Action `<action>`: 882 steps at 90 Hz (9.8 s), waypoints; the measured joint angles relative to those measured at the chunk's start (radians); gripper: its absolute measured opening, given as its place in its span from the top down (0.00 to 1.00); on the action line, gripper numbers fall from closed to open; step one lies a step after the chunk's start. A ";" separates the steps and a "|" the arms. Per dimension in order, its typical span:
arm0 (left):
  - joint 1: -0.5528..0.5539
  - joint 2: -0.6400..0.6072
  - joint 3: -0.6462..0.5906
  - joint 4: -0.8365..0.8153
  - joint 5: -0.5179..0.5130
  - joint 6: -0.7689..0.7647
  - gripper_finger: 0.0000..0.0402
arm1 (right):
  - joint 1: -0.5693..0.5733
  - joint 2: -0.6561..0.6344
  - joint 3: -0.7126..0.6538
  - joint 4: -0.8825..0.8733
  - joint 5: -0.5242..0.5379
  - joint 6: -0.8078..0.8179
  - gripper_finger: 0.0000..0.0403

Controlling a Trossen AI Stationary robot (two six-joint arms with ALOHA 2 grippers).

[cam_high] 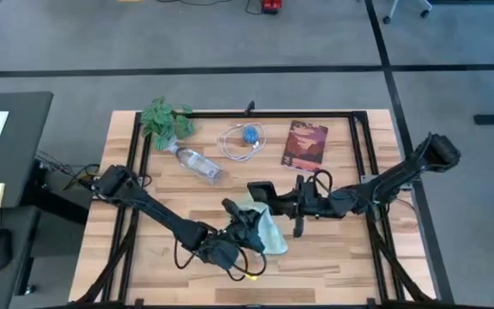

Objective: Apply microfiber cloth
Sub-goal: Wipe the back and front of the black cellphone with the green microfiber cloth, then return to Home Position

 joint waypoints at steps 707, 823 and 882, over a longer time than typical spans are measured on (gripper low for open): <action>0.010 -0.215 -1.321 0.993 0.891 -1.603 0.42 | 0.191 -0.072 0.002 -0.475 0.124 0.168 0.45; -0.056 -1.240 -0.904 -0.390 0.731 -1.182 0.42 | -0.014 -0.487 -0.068 -0.797 -0.273 0.134 0.68; 0.167 -1.556 -0.969 -0.271 0.904 -0.887 0.46 | -0.500 -0.993 -0.384 -0.647 -0.885 0.005 0.96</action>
